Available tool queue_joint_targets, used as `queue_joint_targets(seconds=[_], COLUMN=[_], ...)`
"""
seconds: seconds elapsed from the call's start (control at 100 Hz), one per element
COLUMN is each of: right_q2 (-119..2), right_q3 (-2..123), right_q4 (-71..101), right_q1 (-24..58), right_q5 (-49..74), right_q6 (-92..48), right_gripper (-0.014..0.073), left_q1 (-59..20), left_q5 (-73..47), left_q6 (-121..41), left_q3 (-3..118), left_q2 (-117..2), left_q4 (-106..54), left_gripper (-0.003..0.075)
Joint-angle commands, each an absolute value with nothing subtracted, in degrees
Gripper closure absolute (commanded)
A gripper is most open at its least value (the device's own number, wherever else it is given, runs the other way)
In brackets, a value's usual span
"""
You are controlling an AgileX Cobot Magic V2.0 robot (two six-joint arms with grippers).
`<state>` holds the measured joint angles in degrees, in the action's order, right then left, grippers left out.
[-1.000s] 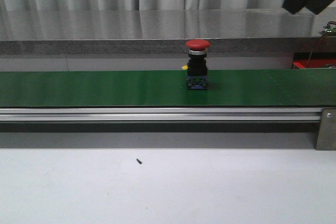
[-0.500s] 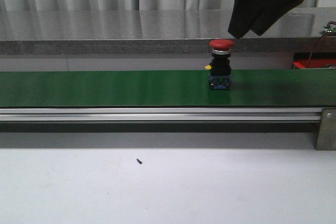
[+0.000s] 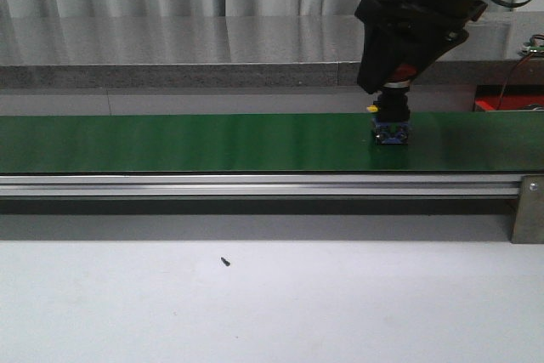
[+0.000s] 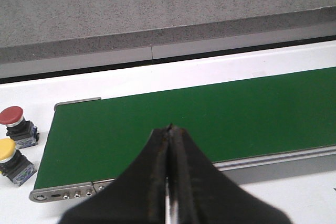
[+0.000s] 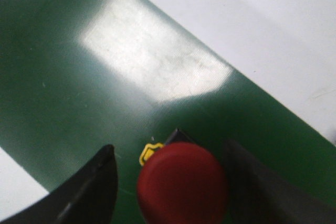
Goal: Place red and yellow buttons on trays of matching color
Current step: 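Grasp the second red button on the conveyor with the right gripper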
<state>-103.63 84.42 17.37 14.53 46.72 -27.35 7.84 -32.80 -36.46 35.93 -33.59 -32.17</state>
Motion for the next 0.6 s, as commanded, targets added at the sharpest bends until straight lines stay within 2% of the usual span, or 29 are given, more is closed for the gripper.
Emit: queue_joint_targets(seconds=[0.0,0.08,0.18,0.28,0.59], right_q2=[-101.4,-102.0,-102.5,-102.6,-102.6], right_q3=[85.8,85.8,85.8,85.8,92.4], right_q4=[16.9,15.4,14.0,13.4,13.3], right_q1=[14.6,14.6,14.5,14.4,10.5], right_q5=[43.4,44.2,46.8,48.5,55.5], right_q6=[-27.9,-27.7,-27.2,-26.9,-26.7], right_gripper=[0.0157,0.0193,0.0342,0.0428,0.0440], left_q1=[7.5,7.5,7.5,7.5,7.5], left_q5=[-29.0,-29.0,-29.0,-29.0,-29.0], left_q6=[-36.5,-36.5,-36.5,-36.5,-36.5], left_q3=[37.4,37.4,37.4,37.4,37.4], left_q2=[-33.7,-33.7,-33.7,-33.7,-33.7], left_q4=[-34.1,-34.1,-34.1,-34.1,-34.1], left_gripper=[0.0740,0.0740,0.0740,0.0740,0.0740])
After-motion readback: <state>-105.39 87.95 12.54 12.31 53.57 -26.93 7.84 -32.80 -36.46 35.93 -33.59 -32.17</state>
